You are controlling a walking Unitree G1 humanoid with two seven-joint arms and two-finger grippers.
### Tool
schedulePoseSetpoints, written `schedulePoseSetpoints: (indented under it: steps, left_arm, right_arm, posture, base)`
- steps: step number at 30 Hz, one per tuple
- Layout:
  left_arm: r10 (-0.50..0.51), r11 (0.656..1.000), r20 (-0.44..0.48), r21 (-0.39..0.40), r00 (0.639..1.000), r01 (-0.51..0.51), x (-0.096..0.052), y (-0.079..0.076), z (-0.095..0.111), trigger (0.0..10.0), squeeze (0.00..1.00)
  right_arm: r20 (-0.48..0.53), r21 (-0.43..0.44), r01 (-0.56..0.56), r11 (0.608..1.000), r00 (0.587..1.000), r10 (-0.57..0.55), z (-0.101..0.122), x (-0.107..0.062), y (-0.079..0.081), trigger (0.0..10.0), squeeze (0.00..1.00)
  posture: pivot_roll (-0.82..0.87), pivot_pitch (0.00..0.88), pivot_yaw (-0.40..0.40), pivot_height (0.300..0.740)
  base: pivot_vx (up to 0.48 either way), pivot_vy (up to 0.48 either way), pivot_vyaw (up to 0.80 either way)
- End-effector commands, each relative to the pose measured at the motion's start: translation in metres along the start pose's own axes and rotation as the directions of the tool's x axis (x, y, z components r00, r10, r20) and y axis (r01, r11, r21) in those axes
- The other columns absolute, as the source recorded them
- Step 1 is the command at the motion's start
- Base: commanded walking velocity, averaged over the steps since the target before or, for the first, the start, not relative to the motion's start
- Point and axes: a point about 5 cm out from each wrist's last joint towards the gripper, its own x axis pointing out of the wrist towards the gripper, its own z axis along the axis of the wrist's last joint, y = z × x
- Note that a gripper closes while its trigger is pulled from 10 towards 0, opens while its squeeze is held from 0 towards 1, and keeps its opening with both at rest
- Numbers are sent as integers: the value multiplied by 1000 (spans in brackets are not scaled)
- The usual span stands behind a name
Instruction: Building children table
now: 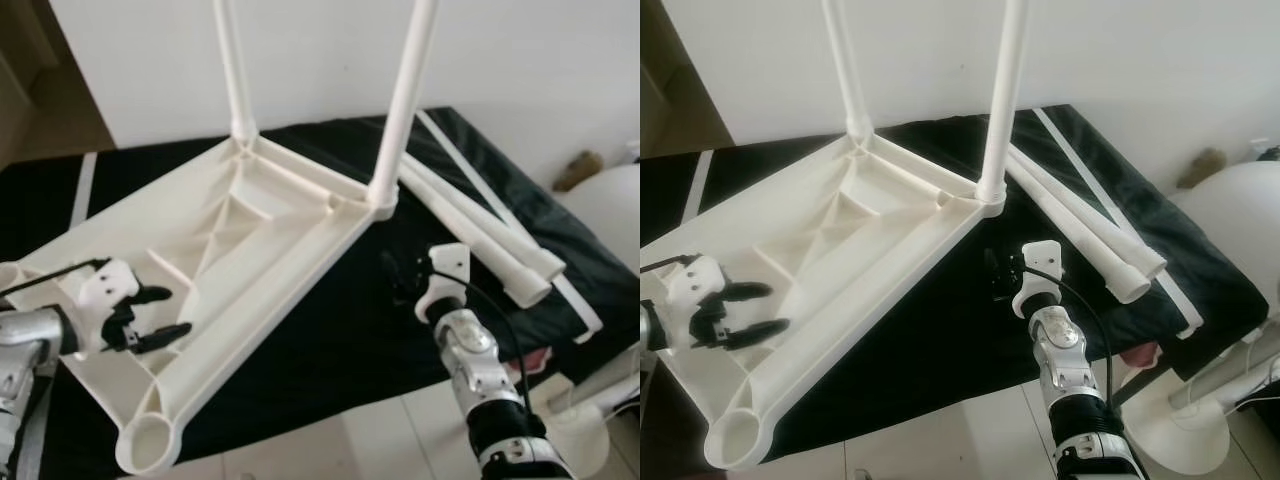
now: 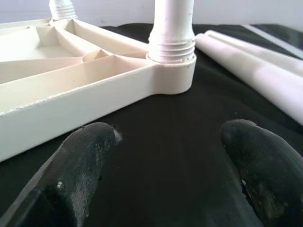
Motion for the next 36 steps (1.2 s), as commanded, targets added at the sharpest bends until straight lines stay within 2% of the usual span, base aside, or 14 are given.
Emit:
schedulePoseSetpoints:
  steps: [1, 5, 6, 8, 9, 16, 17, 23, 26, 27, 30, 33, 35, 36]
  left_arm:
    - [73, 996, -6, -47, 997, -73, -16, 13, -2, 10000, 0]
    - [34, 998, -21, -46, 999, -35, -15, 8, -6, 10000, 0]
    - [-22, 999, -70, -38, 997, 20, -8, -3, -16, 10000, 0]
    - [-33, 999, -84, -32, 996, 30, -6, -5, -18, 10000, 0]
    - [-78, 997, -91, -29, 993, 76, -1, -13, -21, 10000, 0]
    - [-253, 966, -87, -74, 964, 247, 11, -47, -28, 10000, 0]
    - [-253, 966, -87, -74, 964, 247, 11, -47, -28, 10000, 0]
    - [-325, 945, -5, -48, 946, 324, 23, -71, -9, 10000, 0]
    - [-328, 944, 15, -34, 944, 329, 26, -76, -2, 10000, 0]
    - [-325, 945, 50, -6, 944, 326, 31, -80, 8, 10000, 0]
    - [-285, 959, 104, 29, 953, 284, 37, -79, 23, 10000, 0]
    - [-154, 987, 100, 55, 983, 149, 33, -55, 25, 10000, 0]
    - [-120, 991, 92, 71, 989, 114, 30, -49, 25, 10000, 0]
    - [-69, 995, 99, 77, 993, 62, 24, -38, 28, 10000, 0]
  right_arm:
    - [-48, 39, -9, 999, 999, 11, -4, 7, 11, 10000, 0]
    - [-70, 28, -22, 999, 997, 24, -5, 15, 19, 10000, 0]
    - [-83, -1, -36, 999, 996, 36, -4, 26, 28, 10000, 0]
    - [-89, 0, -44, 999, 995, 44, -3, 29, 30, 10000, 0]
    - [-103, 10, -72, 997, 992, 73, -1, 35, 37, 10000, 0]
    - [-124, 26, -195, 980, 973, 197, 10, 52, 59, 10000, 0]
    - [-124, 26, -195, 980, 973, 197, 10, 52, 59, 10000, 0]
    - [-182, 43, -306, 951, 934, 309, 8, 57, 73, 10000, 0]
    - [-186, 48, -330, 943, 924, 333, 7, 57, 78, 10000, 0]
    - [-182, 68, -347, 935, 918, 353, 7, 57, 83, 10000, 0]
    - [-153, 110, -368, 923, 912, 381, 10, 58, 90, 10000, 0]
    - [-69, 131, -361, 923, 926, 372, 21, 61, 90, 10000, 0]
    - [-47, 135, -355, 925, 930, 364, 23, 62, 88, 10000, 0]
    - [-4, 145, -335, 931, 941, 339, 28, 62, 82, 10000, 0]
  posture:
    - [34, 40, -5, 740]
    - [34, 38, -4, 740]
    - [40, 38, -4, 740]
    - [43, 37, -3, 740]
    - [46, 39, -2, 740]
    - [61, 41, -3, 740]
    - [61, 41, -3, 740]
    - [67, 43, -1, 740]
    - [68, 42, 1, 740]
    - [70, 40, 4, 740]
    - [74, 41, 3, 740]
    - [78, 41, 1, 740]
    - [78, 41, 1, 740]
    - [79, 44, 2, 740]
  base:
    - [0, 0, 0]
    - [0, 0, 0]
    - [0, 0, 0]
    - [0, 0, 0]
    - [0, 0, 0]
    - [0, 0, 0]
    - [0, 0, 0]
    - [0, 0, 0]
    - [0, 0, 0]
    - [0, 0, 0]
    - [0, 0, 0]
    - [0, 0, 0]
    - [0, 0, 0]
    - [0, 0, 0]
